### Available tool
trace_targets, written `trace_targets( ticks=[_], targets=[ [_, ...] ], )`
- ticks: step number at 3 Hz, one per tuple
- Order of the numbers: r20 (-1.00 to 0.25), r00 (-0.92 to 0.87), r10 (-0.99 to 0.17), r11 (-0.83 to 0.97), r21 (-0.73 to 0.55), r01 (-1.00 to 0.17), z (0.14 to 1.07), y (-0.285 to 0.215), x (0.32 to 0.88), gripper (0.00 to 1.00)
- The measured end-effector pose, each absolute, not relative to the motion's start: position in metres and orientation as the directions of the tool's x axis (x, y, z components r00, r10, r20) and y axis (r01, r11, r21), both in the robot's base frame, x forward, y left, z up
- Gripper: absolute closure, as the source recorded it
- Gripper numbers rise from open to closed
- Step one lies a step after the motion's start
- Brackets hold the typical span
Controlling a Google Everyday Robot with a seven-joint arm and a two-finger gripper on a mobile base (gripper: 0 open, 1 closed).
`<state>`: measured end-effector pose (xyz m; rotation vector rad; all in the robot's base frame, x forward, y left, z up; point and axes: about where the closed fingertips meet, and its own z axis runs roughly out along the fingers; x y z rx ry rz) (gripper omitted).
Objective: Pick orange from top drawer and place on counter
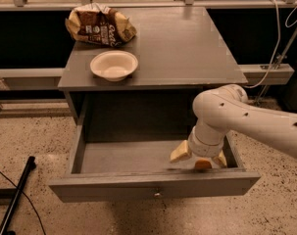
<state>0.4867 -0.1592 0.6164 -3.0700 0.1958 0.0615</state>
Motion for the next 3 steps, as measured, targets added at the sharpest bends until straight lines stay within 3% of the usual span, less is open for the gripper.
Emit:
trace_targets(
  ticks=[1, 2, 3],
  targets=[
    [-0.054, 0.989, -0.141, -0.988, -0.052, -0.144, 0.6107, -0.163, 0.4856, 0.0],
    [-0.057, 0.988, -0.144, -0.988, -0.048, -0.147, 0.6088, -0.164, 0.485, 0.16],
    [-0.057, 0.988, -0.144, -0.988, -0.048, -0.147, 0.6088, -0.164, 0.485, 0.47]
  ],
)
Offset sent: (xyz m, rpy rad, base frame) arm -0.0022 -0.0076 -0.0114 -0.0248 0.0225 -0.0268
